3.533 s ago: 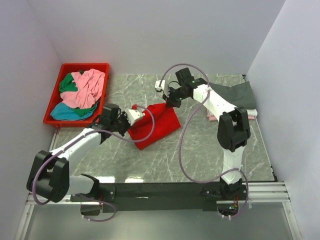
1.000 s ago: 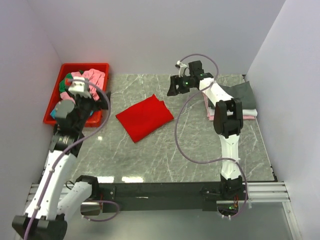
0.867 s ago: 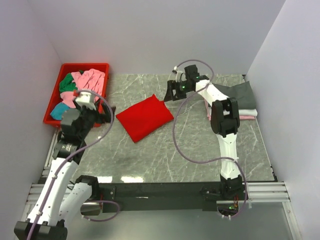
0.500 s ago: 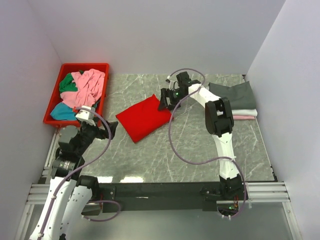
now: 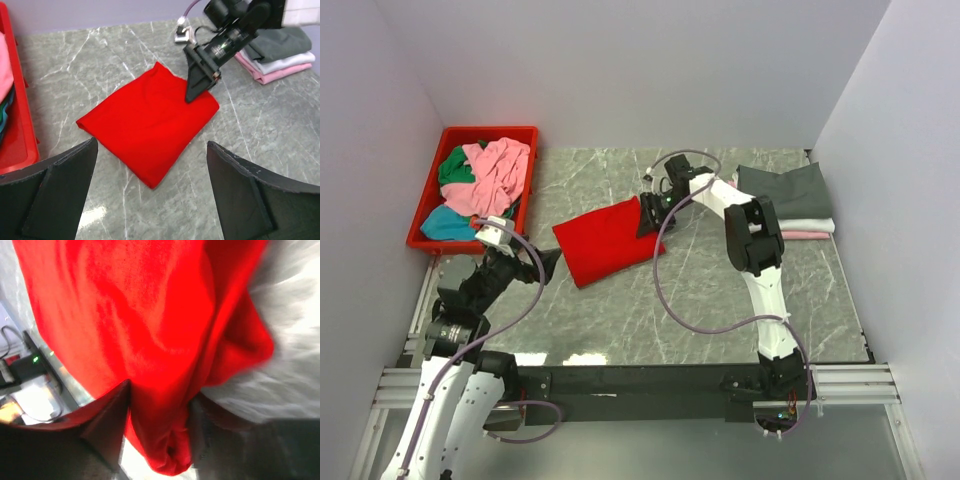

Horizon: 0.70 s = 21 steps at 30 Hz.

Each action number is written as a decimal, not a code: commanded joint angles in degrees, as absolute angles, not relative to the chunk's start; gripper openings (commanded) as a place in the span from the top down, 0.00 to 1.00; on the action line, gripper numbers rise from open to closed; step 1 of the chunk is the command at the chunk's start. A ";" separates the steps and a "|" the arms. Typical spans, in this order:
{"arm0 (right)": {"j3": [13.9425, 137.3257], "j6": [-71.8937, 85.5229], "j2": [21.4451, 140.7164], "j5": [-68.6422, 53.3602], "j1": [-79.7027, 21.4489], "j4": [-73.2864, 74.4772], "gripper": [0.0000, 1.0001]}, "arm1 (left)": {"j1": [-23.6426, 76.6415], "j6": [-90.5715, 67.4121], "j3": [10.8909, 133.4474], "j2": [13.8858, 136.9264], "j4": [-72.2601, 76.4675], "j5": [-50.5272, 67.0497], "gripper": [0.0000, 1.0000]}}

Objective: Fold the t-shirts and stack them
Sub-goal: Neatly place the folded tshirt to the corner

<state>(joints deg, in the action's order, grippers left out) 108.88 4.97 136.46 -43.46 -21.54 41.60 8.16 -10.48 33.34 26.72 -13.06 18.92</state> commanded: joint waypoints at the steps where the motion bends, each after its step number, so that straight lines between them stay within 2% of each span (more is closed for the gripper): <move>1: 108.37 4.48 142.12 -41.66 -24.78 49.57 0.49 | 8.09 -11.34 33.22 25.40 -9.76 21.18 0.05; 2: 108.54 5.09 142.38 -42.10 -25.13 49.22 0.64 | 8.09 -11.34 33.14 25.14 -9.76 21.27 0.06; 4: 108.37 5.27 142.30 -42.45 -25.40 48.61 0.78 | 8.09 -11.25 33.13 25.05 -9.76 21.62 0.06; 5: 108.54 4.66 142.12 -41.32 -25.49 48.52 0.93 | 8.09 -11.25 33.05 24.70 -9.49 21.80 0.05; 6: 108.98 4.22 141.95 -39.74 -25.23 48.69 1.00 | 8.09 -11.16 33.05 24.61 -9.58 21.88 0.06; 8: 111.08 1.60 140.98 -37.02 -24.44 50.96 1.00 | 8.09 -11.16 32.96 24.26 -9.49 21.97 0.05; 12: 110.48 -4.29 131.61 -22.01 -23.20 49.75 1.00 | 8.17 -11.16 32.87 24.08 -9.23 22.32 0.06; 13: 109.70 -5.52 129.75 -15.10 -23.12 48.79 1.00 | 8.09 -11.08 32.78 24.08 -9.14 22.41 0.06; 21: 106.97 -14.93 120.24 4.81 -22.59 47.20 1.00 | 8.09 -10.99 32.78 22.86 -8.96 23.12 0.06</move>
<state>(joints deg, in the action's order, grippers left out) 108.14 -9.08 125.78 -9.06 -23.20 48.69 8.16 -10.44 33.01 24.16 -11.46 21.61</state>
